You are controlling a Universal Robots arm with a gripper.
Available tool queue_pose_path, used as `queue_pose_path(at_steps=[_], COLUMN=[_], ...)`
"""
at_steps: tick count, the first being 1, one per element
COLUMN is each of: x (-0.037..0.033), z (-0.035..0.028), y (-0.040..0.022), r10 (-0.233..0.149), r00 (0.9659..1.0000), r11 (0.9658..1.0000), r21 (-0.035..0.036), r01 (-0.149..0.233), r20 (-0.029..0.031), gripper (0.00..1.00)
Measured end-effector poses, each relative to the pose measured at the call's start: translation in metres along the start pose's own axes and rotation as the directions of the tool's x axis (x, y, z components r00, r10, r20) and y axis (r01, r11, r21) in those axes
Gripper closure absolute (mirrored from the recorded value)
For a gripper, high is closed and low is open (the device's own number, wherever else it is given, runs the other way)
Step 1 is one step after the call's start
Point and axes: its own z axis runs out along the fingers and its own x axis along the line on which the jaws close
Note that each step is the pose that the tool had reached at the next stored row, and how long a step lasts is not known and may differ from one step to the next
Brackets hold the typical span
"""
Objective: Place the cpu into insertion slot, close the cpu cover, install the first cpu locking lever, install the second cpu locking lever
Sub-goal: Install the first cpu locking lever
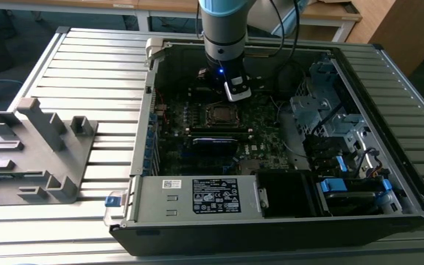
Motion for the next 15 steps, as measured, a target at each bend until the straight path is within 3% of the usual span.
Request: queue_pose_path(at_steps=[15], x=[0.0011], z=[0.0033], y=[0.0009], r10=[0.014], r00=[0.9999], r11=[0.9999], r21=[0.0003], r01=[-0.014], r20=[0.0071], gripper=[0.89])
